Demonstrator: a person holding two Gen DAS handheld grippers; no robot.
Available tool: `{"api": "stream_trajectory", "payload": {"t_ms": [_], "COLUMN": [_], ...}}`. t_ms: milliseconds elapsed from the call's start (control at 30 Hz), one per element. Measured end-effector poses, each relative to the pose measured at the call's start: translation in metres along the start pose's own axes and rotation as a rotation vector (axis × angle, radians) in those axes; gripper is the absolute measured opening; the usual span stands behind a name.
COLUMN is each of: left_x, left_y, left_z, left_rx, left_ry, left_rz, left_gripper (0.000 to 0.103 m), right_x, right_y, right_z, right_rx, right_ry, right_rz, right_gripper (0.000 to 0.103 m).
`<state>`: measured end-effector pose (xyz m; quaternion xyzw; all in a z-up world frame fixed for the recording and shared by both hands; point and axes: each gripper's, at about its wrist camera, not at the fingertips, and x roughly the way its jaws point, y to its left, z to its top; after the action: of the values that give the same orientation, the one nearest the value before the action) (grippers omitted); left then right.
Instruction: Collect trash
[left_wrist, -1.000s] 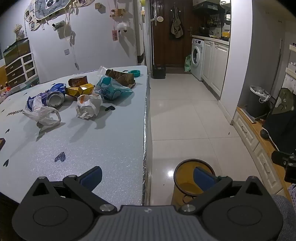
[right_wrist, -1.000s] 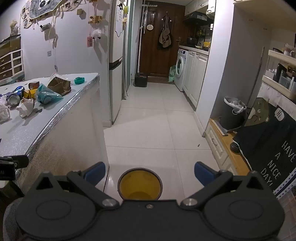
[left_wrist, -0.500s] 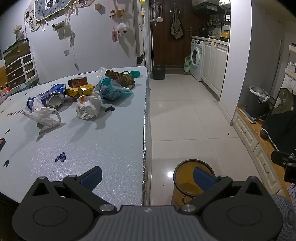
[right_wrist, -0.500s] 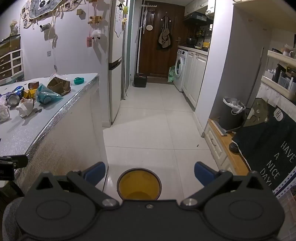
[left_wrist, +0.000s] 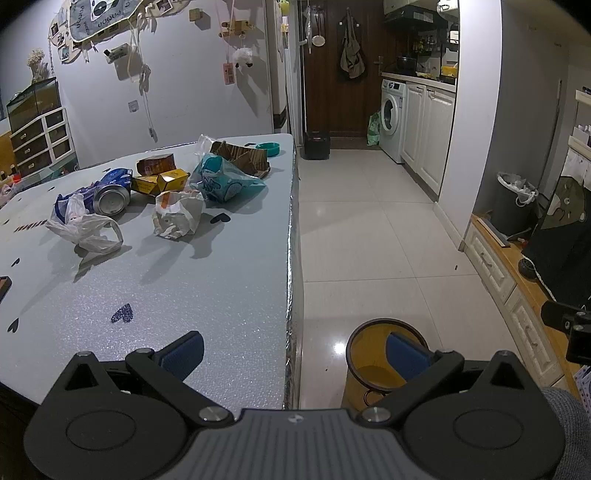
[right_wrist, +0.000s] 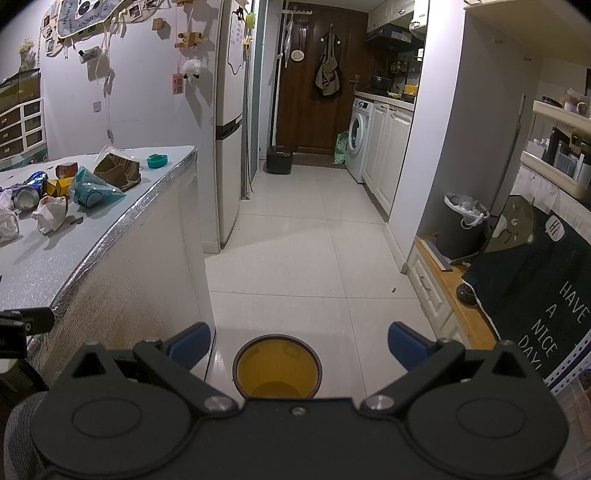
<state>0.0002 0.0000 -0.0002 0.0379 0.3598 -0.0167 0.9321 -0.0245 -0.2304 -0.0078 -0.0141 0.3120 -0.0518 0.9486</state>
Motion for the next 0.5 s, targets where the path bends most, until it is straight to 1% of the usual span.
{"api": "stream_trajectory", "payload": {"t_ms": [400,433,500], "left_x": [0.0001,-0.002,-0.002], "left_y": [0.0,-0.0016,-0.0017], "left_z": [0.0,0.006,0.0058], "left_rx": [0.0,0.0,-0.001], "left_ry": [-0.003,-0.002,-0.003], "left_rz": [0.001,0.0,0.0], "left_gripper": [0.103,0.103,0.103], "right_x": [0.0,-0.0001,0.0003], "right_y": [-0.0003,-0.0006,-0.0002], "right_z": [-0.0004,-0.0006,-0.0008], "right_rx": [-0.001,-0.001,-0.002], "right_ry": [-0.001,-0.001,-0.001], "right_rz": [0.0,0.0,-0.001], "right_gripper": [0.103,0.103,0.103]}}
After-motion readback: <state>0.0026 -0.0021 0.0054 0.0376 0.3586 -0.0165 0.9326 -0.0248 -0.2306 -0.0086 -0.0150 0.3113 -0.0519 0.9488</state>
